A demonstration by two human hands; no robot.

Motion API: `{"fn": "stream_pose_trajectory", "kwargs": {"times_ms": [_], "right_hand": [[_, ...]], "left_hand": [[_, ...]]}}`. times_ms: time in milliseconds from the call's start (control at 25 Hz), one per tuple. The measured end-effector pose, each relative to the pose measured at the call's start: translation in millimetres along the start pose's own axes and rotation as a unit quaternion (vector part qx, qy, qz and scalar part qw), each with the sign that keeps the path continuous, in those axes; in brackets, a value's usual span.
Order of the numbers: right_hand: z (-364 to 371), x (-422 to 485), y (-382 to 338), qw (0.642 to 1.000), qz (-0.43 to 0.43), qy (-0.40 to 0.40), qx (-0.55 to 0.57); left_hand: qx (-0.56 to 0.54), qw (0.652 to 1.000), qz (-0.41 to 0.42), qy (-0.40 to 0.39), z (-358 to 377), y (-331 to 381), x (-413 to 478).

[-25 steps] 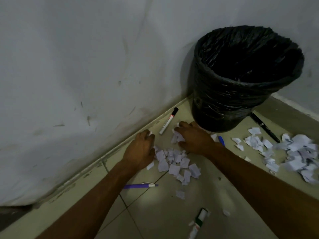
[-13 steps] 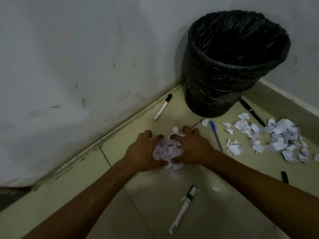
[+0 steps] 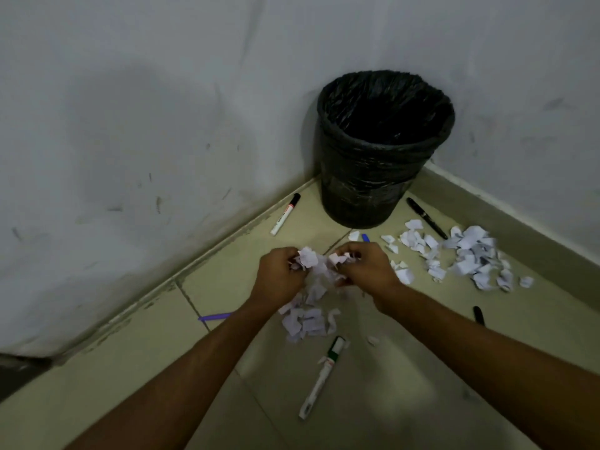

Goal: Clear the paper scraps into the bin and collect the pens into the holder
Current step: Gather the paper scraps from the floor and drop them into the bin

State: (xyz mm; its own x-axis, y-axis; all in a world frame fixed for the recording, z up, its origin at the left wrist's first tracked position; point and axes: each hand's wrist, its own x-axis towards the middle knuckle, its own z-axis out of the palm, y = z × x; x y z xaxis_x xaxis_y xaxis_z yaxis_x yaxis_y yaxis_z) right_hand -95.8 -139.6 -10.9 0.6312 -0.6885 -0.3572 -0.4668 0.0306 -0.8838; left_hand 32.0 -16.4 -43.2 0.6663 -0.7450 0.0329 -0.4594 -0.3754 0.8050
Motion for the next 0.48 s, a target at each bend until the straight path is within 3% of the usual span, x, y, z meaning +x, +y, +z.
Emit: {"fn": "stream_pose_trajectory", "kwargs": {"times_ms": [80,200,320,480], "right_hand": [[-19.7,-12.7,-38.6,0.998,-0.033,-0.003,0.045],[-61.6,-9.2,-106.6,0.986,-0.117,0.05,0.103],[-103.6,29.5,-162.8,0.968,-0.183,0.143,0.099],[-125.6,92.7,-183.8,0.972,-0.106,0.206,0.032]], "left_hand": [[-0.082,0.996,-0.039,0.01,-16.9,35.5,9.2],[-0.17,0.985,-0.007,0.044,-44.0,96.4,53.3],[-0.114,0.99,0.049,0.065,-55.4,159.2,117.6],[-0.014,0.999,0.009,0.043,-34.8,198.9,197.0]]}}
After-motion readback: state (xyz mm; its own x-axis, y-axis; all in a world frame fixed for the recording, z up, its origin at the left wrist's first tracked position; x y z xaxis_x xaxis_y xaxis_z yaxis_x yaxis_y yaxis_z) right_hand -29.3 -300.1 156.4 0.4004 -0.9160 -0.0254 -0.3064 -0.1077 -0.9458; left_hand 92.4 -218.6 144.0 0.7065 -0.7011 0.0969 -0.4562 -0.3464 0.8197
